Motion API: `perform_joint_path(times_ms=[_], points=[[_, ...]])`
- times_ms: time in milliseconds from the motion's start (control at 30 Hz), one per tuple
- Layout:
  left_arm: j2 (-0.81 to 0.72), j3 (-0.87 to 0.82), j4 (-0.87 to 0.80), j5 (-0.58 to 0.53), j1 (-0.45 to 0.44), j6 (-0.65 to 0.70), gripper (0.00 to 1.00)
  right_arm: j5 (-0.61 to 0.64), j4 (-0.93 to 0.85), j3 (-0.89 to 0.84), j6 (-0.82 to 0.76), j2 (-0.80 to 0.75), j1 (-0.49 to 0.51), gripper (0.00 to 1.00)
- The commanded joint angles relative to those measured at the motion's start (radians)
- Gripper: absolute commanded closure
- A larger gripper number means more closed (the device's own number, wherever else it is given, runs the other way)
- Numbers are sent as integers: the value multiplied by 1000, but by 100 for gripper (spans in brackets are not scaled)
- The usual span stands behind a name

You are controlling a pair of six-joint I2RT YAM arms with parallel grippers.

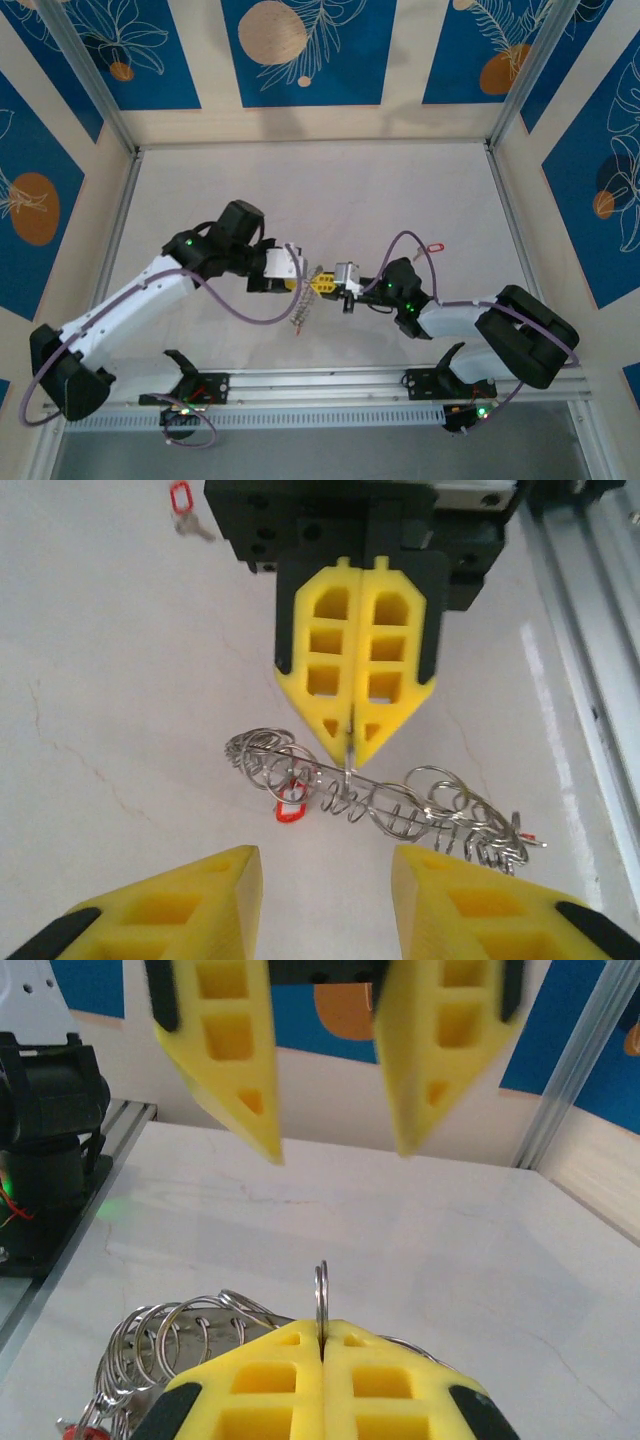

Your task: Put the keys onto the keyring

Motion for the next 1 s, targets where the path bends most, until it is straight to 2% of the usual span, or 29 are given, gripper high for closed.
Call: perform_joint_path(times_ms=[0, 400, 700, 967], points=[[-30, -56, 108, 153, 20, -33, 62, -54, 166, -6, 49, -25, -12, 100], [-29, -113, 266, 225, 25, -100, 63, -90, 208, 3, 95, -34, -22, 100], [-4, -106, 244, 262, 24, -78, 83, -77, 216, 4, 99, -36, -20, 100], [-9, -120, 235, 238, 25, -69, 80, -73, 229, 2, 113, -41, -20, 100]])
